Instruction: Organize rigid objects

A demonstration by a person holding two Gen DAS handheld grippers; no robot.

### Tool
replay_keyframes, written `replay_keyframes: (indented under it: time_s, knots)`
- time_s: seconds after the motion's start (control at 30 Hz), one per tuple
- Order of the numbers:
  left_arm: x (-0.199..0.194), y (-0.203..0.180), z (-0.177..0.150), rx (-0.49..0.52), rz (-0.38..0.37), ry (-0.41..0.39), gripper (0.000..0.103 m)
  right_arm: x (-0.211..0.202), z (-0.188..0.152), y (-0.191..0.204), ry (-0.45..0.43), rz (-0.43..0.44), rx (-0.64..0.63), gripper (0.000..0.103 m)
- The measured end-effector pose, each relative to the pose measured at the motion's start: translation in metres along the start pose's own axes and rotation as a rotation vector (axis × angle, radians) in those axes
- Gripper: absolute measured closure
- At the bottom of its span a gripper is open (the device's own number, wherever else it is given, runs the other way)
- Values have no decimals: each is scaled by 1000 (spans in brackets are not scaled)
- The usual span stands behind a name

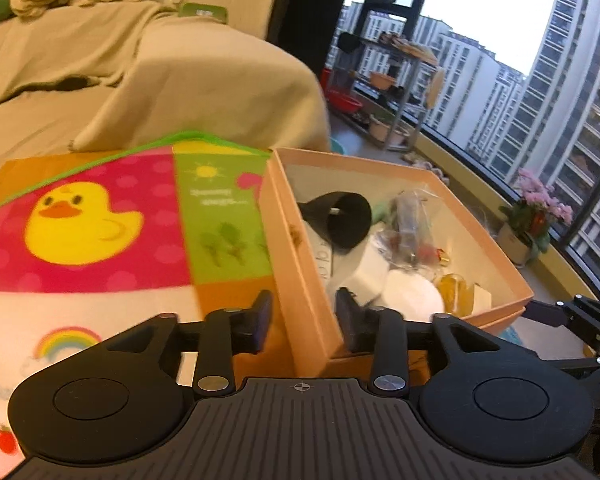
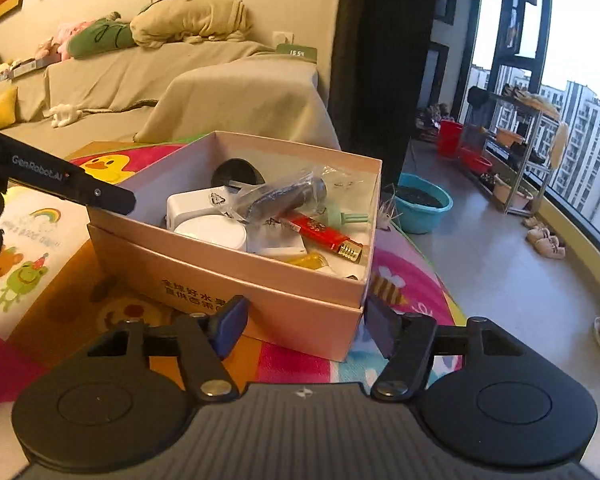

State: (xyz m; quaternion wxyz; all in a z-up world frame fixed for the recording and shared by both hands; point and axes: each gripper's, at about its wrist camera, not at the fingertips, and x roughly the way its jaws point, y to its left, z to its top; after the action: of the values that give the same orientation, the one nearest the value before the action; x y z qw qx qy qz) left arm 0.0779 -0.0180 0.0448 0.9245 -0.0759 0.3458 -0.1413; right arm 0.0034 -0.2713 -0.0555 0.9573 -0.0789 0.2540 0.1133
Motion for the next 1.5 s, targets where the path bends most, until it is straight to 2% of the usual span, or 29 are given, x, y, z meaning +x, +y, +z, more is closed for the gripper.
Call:
replay_keyframes:
  time_s: [0.13,0.23,0.3,0.4,0.5,0.6,0.7,0.77,0.87,0.93,1.03,1.07,1.1,1.23,1.4,1.5]
  knots:
    - [2,35,9,-36,64,-29,37,20,17,11,8,32,-11,38]
    - [7,68,20,-70,150,-59,12,47,36,31,5,53,-39,38]
    - [14,93,29,-95,207,-73,3,66,48,48,-6,54,-68,38]
    - [19,121,39,-140,214,-71,1,89,64,72,-16,43,-113,37]
    - [20,128,43,-131,232,-79,1,99,70,88,-23,34,-137,37]
    - [6,117,39,-115,251,-123,2,98,68,95,-3,11,-127,33]
    - [-27,96,25,-85,254,-196,2,85,62,92,33,13,-39,20]
    - [-47,80,9,-56,262,-217,2,74,56,89,68,13,32,19]
    - [-65,54,-25,8,233,-160,2,61,43,91,133,19,131,17]
    - [-69,42,-48,22,248,-109,2,55,33,93,169,30,174,16]
    - [-65,34,-71,10,269,-60,2,50,18,104,177,18,149,10]
    - [-62,33,-75,-9,282,-37,2,49,14,108,158,-12,127,3]
    - [-57,33,-79,-18,299,-27,2,48,11,108,153,-44,131,0]
    - [-48,23,-82,33,375,-33,2,52,13,100,163,-17,170,0]
    - [-40,27,-77,22,380,-32,1,47,4,95,100,12,162,0]
    - [-39,28,-76,21,380,-32,1,47,4,96,92,-6,165,0]
